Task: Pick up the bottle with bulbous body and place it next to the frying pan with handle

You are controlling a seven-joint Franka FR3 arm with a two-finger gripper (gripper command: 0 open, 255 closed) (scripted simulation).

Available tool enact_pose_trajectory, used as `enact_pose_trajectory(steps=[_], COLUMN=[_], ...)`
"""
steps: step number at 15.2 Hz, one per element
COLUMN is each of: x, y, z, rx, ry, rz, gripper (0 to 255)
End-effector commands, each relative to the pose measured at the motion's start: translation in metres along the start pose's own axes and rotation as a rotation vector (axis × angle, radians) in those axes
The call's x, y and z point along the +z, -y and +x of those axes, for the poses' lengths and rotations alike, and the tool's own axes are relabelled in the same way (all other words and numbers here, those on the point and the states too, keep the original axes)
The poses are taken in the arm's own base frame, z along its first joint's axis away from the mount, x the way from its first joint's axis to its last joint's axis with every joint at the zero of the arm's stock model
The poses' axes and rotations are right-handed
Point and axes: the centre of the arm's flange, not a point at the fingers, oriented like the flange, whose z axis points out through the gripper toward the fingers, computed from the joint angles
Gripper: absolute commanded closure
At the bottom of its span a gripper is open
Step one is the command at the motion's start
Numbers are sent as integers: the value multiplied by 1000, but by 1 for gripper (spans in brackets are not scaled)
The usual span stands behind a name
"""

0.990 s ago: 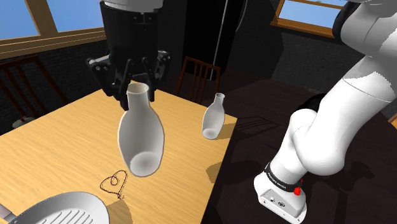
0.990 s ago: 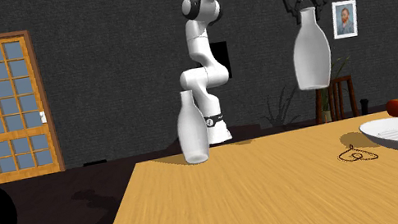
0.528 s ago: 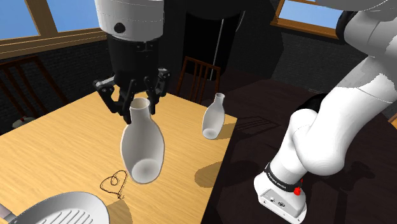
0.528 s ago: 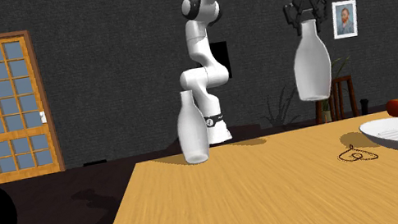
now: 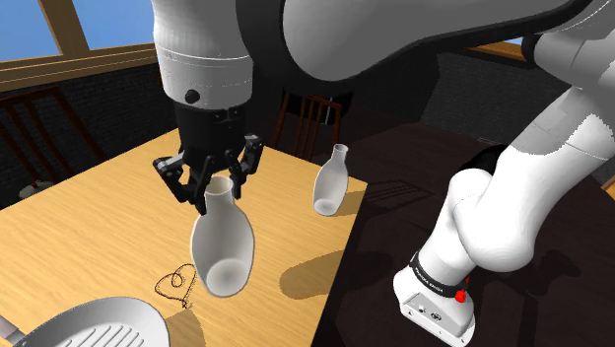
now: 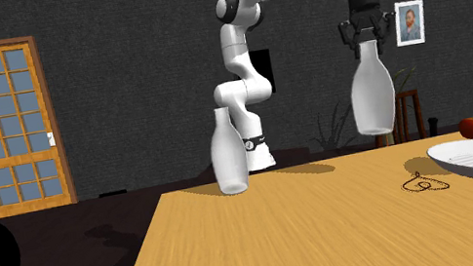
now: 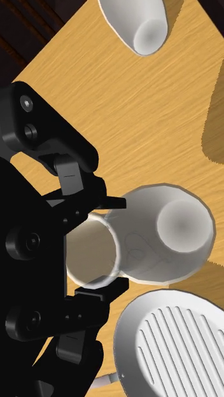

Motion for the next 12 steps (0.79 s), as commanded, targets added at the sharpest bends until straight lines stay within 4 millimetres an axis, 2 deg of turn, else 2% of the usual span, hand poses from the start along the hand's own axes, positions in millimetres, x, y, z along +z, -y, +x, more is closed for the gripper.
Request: enact_pose_trajectory(steps=[1,12], x=[10,68], y=[0,0], z=[0,-3], rx=[0,0], ry=[-1,-1], rz=[1,1], gripper=[255,255])
